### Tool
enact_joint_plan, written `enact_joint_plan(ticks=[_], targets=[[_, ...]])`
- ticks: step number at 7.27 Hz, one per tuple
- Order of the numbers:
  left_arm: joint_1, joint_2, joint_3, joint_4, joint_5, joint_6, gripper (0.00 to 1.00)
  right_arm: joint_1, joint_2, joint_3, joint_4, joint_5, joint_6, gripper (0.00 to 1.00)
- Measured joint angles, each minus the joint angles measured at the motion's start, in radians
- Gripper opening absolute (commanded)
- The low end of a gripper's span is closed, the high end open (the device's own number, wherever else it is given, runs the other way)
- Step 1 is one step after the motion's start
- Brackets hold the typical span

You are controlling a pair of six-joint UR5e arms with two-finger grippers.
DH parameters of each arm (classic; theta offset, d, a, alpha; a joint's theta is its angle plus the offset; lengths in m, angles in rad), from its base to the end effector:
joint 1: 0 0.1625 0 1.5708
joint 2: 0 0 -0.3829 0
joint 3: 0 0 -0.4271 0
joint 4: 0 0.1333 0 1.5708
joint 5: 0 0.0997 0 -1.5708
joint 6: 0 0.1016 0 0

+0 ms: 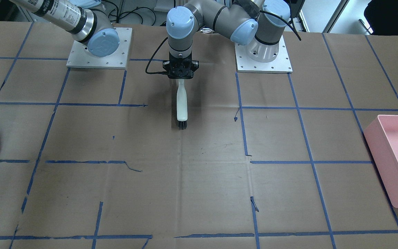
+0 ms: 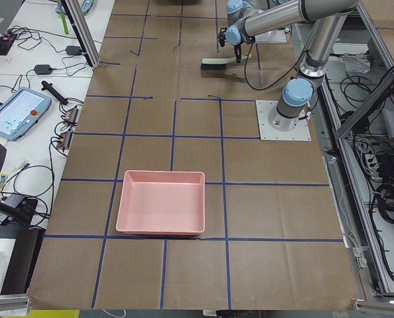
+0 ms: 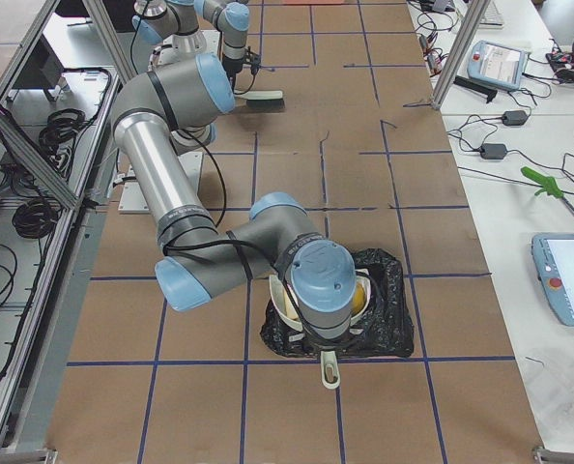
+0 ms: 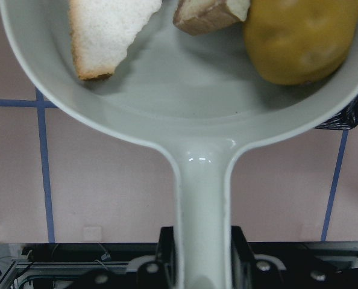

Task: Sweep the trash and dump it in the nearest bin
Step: 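Tilt the dustpan over the bin with the right gripper to dump the contents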

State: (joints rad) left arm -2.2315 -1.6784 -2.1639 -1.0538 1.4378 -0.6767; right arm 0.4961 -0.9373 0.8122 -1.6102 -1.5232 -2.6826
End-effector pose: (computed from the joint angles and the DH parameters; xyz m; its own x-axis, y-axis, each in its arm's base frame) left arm -0.3903 -0.2630 0.1506 -0.9996 -0.0268 -0.0128 -0.0290 0.9741 0.2241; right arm -0.6074 -0.4858 0.4406 0.0480 -0.9922 0.1146 -0.9915 -0.0334 0.1260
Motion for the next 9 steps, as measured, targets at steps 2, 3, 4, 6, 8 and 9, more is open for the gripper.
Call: enact_joint_plan(ticks=[2, 3, 4, 6, 8, 9], targets=[[0.001, -0.002, -0.001, -0.001, 0.0, -0.002, 0.38, 0.016, -0.041, -0.008, 0.022, -0.036, 0.077, 0.0], [0.001, -0.002, -0.002, -0.002, 0.001, -0.003, 0.44, 0.04, -0.055, -0.006, 0.019, -0.077, 0.113, 0.0], [0.001, -0.003, -0.002, -0.003, 0.003, -0.002, 0.52, 0.066, -0.059, -0.004, 0.01, -0.122, 0.144, 0.0], [0.002, -0.003, -0.002, -0.004, 0.004, -0.003, 0.65, 0.094, -0.058, 0.0, -0.012, -0.198, 0.194, 0.0], [0.003, -0.003, 0.001, -0.006, 0.006, -0.004, 0.99, 0.112, -0.052, 0.039, -0.091, -0.251, 0.217, 0.0], [0.004, -0.002, 0.002, -0.006, 0.005, -0.003, 1.0, 0.12, -0.054, 0.076, -0.134, -0.268, 0.22, 0.0]])
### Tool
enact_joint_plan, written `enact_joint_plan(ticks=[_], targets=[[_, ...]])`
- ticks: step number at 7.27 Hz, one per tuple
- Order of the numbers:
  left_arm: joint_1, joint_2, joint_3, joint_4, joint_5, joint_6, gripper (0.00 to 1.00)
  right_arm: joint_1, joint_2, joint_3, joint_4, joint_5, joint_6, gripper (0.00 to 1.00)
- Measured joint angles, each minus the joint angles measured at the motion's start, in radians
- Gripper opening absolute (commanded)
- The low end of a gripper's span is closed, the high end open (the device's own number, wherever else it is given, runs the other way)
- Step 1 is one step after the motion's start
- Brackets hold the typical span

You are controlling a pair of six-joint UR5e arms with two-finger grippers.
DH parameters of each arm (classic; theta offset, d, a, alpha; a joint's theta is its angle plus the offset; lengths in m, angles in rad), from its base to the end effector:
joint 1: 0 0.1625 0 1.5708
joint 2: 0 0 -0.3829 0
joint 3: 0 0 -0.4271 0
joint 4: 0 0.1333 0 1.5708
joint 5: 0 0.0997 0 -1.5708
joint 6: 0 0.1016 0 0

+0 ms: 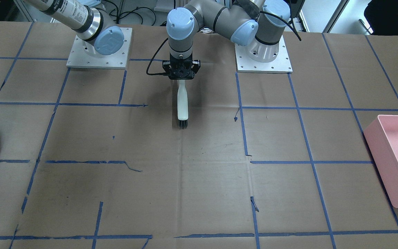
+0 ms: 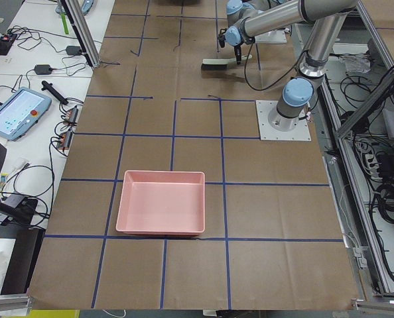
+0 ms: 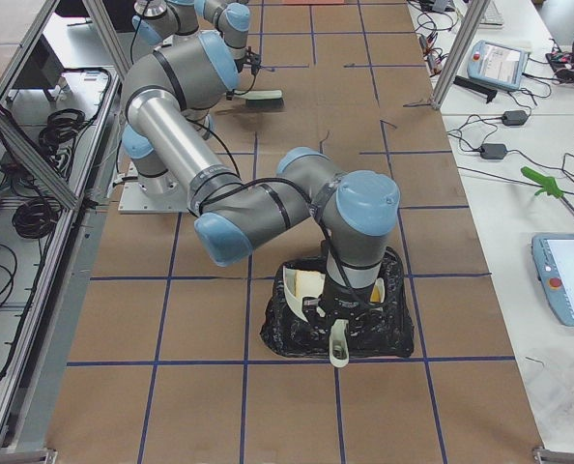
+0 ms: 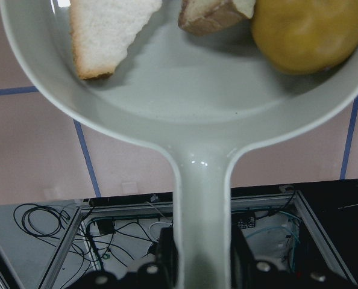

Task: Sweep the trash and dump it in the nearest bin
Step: 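Tilt the dustpan over the bin with the right gripper to dump the contents, then lower the white brush onto the table and open the left gripper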

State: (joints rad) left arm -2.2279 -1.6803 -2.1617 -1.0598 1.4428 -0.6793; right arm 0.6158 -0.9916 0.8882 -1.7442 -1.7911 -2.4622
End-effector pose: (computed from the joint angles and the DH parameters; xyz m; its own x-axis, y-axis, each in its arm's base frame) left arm -0.3891 -0.2648 0.1501 -0.9993 -0.0320 -0.0208 -0.0359 0.9736 0.2252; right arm -0.5541 -0.5282 0.4589 -0.0928 -0.9956 0.0082 -0.9344 0.0899 0.3447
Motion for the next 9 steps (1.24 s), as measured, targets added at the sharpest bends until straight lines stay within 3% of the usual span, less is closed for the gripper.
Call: enact_joint_plan(ticks=[4, 9], targets=[[0.044, 0.036, 0.083, -0.02, -0.004, 0.041, 0.99, 0.012, -0.028, 0.146, -0.235, -0.048, 0.003, 0.0], [0.328, 0.153, 0.245, -0.283, 0.041, 0.426, 0.98, 0.029, -0.093, 0.274, -0.365, -0.102, 0.008, 0.0]])
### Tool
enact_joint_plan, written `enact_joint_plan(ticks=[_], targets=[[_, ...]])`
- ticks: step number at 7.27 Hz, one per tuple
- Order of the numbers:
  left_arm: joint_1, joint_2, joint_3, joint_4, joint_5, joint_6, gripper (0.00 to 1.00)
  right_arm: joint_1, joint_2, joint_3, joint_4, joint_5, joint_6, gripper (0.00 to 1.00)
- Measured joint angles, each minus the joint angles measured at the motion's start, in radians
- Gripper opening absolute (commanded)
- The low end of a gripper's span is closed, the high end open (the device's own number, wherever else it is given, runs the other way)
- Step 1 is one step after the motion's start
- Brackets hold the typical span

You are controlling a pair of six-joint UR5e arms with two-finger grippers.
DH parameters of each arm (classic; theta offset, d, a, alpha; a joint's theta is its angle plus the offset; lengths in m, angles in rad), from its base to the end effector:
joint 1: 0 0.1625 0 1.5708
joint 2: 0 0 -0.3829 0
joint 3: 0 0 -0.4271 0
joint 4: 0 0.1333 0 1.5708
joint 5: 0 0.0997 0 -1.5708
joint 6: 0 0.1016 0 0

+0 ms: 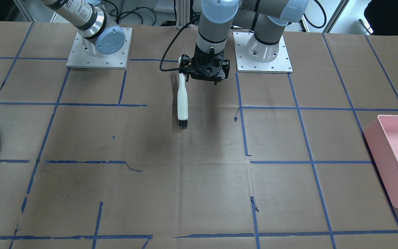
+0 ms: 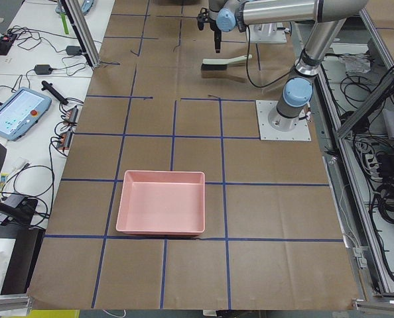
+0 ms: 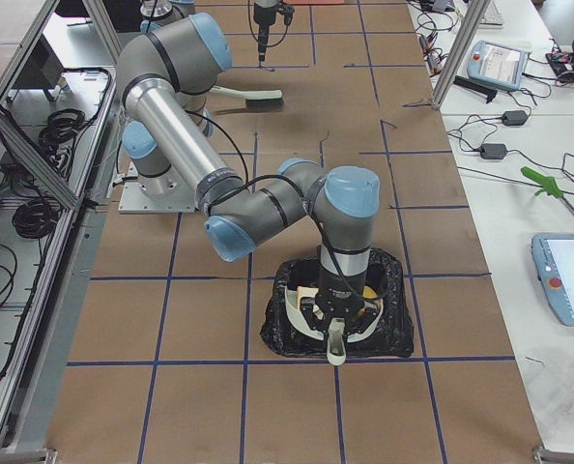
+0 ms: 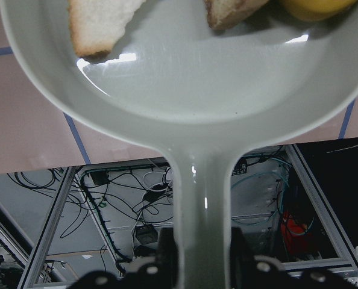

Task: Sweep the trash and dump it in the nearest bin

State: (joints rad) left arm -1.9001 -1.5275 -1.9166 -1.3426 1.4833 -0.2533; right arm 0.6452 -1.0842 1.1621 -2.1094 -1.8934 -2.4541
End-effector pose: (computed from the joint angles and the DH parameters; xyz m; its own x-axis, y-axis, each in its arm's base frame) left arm -0.2907 -0.4111 0.3095 -0.9954 0.0694 0.0658 0.0754 0.9927 0.0937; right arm -0.5281 -0.5240 0.4257 -0.1004 -0.9930 0.0627 -0.8436 0.1184 0.5238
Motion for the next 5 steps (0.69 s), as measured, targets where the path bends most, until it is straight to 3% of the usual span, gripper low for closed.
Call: enact_joint_plan(ticks=[3, 5], targets=[[0.184, 0.032, 0.139, -0.197, 0.047, 0.169, 0.98, 0.007, -0.006, 0.052, -0.1, -0.048, -0.005, 0.02], [0.31, 0.044, 0.18, -0.24, 0.057, 0.261, 0.98, 0.021, -0.007, 0.088, -0.155, -0.081, -0.015, 0.02]])
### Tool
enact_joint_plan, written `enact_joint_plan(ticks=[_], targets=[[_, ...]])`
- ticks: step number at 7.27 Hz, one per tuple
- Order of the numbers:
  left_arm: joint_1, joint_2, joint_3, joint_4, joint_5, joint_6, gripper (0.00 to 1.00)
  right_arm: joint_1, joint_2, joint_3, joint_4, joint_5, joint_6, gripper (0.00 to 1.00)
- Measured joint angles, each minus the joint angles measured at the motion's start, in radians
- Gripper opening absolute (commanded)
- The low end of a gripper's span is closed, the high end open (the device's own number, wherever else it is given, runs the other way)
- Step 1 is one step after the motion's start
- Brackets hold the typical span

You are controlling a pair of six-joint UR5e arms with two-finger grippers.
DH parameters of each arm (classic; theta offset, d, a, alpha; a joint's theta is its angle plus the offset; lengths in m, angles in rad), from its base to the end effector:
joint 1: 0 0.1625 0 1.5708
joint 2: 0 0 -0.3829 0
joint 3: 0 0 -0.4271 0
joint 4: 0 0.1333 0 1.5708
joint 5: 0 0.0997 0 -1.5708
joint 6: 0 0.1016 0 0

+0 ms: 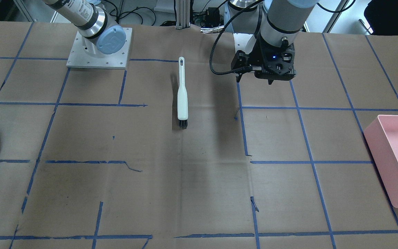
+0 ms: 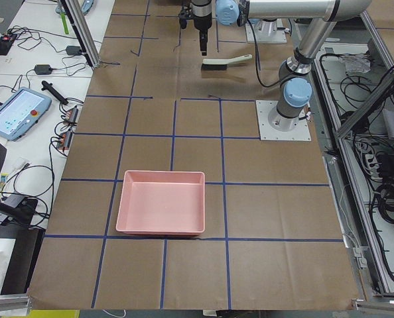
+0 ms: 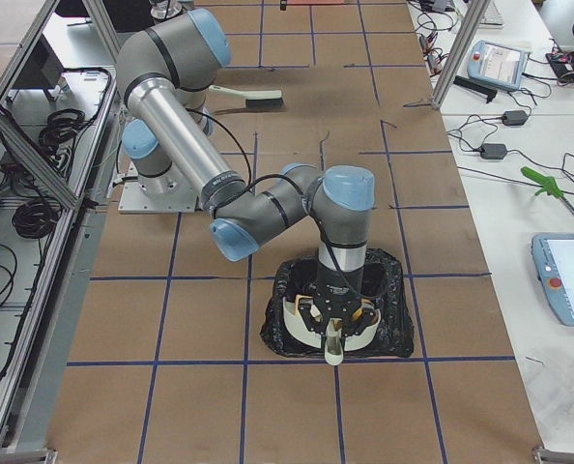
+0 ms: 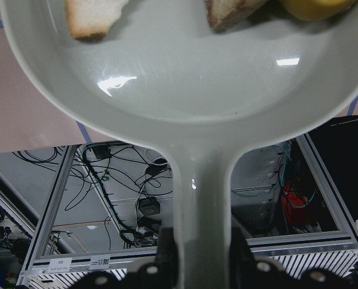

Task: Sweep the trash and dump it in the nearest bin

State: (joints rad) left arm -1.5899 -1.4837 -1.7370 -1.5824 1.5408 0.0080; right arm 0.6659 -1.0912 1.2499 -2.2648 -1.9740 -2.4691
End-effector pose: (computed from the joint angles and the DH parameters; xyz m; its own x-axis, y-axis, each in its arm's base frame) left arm -0.1455 -0.4799 0.4000 -0.9992 0.0243 0.0306 0.0270 0.9955 0.0903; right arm -0.5178 -0.5256 0.4052 -0.0999 -0.9935 0.0538 -0.7850 0.1119 0.6093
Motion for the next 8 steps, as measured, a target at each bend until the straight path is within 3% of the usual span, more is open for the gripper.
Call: enact_joint_plan(ticks=[3, 8], targets=[[0.054, 0.011, 0.009, 0.001, 0.119, 0.043, 0.98, 0.042, 0.001, 0.037, -0.096, -0.048, -0.035, 0.02], [0.052, 0.017, 0.012, 0.006, 0.078, 0.042, 0.99, 0.046, -0.032, 0.039, -0.132, -0.078, -0.087, 0.02]])
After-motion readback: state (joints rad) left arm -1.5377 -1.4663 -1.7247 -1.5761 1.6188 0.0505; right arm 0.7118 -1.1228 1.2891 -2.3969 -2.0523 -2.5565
